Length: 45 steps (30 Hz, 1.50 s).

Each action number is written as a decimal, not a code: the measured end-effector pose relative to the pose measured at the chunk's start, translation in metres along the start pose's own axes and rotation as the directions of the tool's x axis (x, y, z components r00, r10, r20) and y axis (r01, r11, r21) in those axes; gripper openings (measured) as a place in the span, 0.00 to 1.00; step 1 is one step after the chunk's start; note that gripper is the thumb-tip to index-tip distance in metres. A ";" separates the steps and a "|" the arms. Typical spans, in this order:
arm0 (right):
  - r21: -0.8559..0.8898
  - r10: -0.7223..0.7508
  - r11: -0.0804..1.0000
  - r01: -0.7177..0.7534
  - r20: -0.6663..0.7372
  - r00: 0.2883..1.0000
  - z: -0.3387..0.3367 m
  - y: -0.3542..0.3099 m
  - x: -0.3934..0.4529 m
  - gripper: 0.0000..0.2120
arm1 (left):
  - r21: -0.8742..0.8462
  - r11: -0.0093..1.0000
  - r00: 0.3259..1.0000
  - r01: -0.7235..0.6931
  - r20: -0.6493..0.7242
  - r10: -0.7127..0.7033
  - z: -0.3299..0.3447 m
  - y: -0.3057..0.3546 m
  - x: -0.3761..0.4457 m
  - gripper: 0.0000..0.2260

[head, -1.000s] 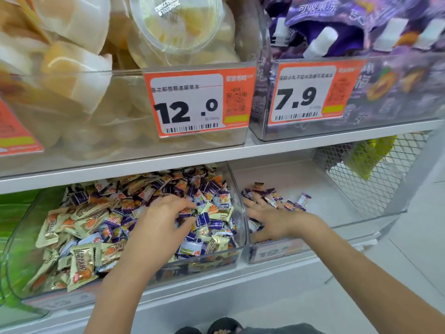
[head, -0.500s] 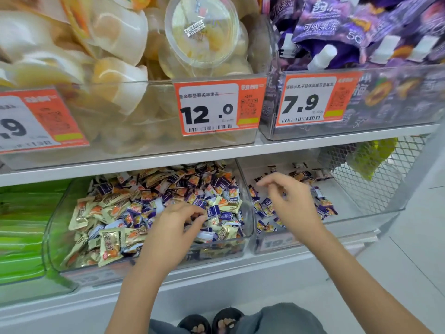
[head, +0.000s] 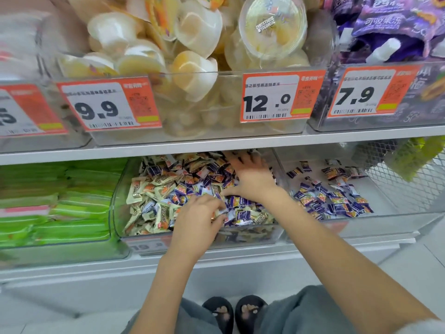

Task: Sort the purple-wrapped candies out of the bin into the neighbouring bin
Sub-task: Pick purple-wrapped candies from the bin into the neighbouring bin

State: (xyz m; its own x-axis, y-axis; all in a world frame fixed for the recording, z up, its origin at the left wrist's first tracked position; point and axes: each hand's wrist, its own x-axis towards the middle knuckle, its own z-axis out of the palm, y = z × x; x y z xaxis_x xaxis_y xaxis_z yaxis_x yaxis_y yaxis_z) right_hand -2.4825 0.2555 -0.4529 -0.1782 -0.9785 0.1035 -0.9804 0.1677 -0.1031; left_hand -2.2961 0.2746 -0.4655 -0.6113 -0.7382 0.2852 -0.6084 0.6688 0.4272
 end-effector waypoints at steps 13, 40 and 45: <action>0.235 -0.191 0.957 0.171 0.068 0.979 0.001 -0.008 0.038 0.30 | -0.063 0.998 0.976 0.032 -0.212 -0.045 0.003 -0.004 0.003 0.03; 0.861 -0.015 -0.350 -0.368 0.388 0.922 -0.036 -0.026 -0.017 0.02 | -0.656 0.700 0.955 0.282 0.119 -0.273 -0.032 -0.003 0.026 0.21; 0.855 0.088 -0.404 -0.325 0.390 0.917 -0.055 -0.004 -0.032 0.03 | -0.576 0.770 0.960 0.275 0.213 -0.183 -0.024 0.012 0.040 0.23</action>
State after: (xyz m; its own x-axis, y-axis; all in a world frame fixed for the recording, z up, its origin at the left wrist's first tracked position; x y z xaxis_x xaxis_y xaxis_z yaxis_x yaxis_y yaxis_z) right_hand -2.4779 0.2925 -0.4018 -0.2172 -0.9290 -0.2998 0.5258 0.1474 -0.8377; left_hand -2.3164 0.2511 -0.4285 -0.5829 -0.8125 0.0125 -0.3452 0.2615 0.9014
